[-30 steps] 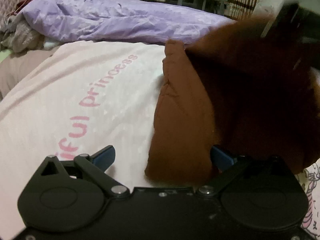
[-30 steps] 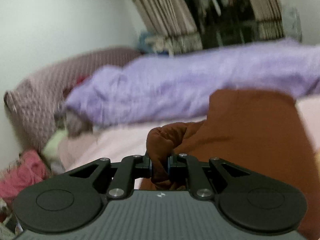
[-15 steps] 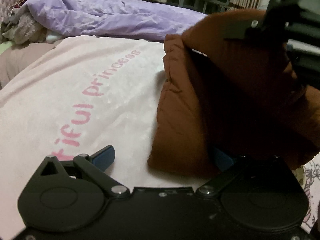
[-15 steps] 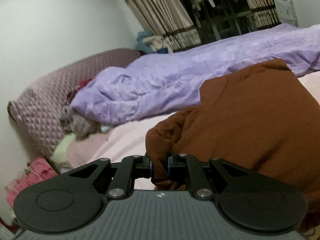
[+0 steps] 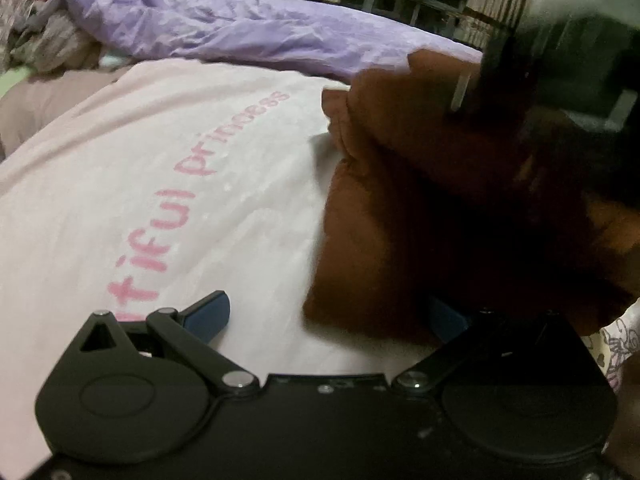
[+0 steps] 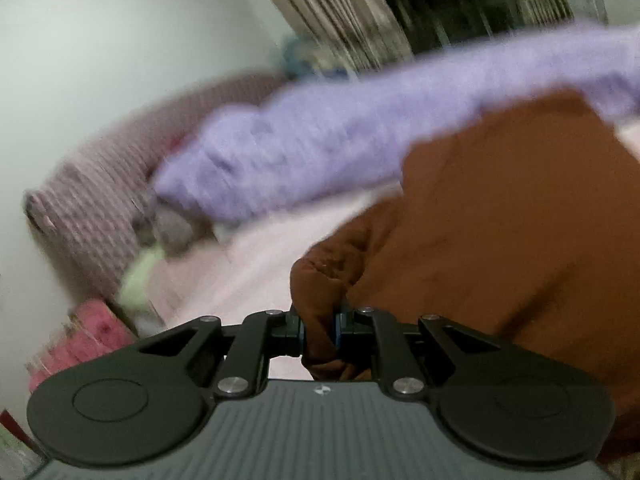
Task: Fold large clothes
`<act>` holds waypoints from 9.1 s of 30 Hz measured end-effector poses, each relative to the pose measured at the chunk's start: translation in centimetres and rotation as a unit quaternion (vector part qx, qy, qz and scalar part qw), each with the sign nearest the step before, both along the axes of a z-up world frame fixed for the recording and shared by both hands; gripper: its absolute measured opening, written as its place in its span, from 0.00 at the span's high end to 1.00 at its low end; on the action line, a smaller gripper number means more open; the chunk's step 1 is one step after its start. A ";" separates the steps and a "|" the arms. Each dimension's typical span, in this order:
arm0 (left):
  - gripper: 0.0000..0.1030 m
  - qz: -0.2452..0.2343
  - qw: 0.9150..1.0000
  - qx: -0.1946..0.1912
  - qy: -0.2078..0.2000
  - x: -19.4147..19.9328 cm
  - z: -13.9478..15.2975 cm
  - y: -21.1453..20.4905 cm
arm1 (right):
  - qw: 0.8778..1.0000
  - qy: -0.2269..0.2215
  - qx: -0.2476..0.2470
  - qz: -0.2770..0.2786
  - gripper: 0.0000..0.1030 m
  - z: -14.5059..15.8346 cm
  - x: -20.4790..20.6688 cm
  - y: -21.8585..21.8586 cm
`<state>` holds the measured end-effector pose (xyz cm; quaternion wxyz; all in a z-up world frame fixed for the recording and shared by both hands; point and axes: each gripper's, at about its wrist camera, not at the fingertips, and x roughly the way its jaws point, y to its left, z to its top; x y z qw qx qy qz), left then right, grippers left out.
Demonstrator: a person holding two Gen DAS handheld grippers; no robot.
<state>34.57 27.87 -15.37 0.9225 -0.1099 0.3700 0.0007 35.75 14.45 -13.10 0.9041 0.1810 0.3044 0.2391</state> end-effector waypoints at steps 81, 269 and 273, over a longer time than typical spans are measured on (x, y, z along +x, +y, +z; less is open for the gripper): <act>0.23 0.022 0.992 -0.110 -0.057 -2.3 2.0 -1.6 | 0.979 -0.041 -0.143 -0.141 0.18 -0.6 -1.9 -15.1; 0.74 -0.150 0.951 -0.270 0.010 10.8 7.1 -20.2 | 0.996 0.079 0.002 -0.046 0.39 5.9 4.2 -39.1; 0.72 -0.159 0.940 -0.299 0.042 11.0 3.5 -24.4 | 0.993 0.097 -0.006 -0.068 0.32 3.3 3.2 -43.7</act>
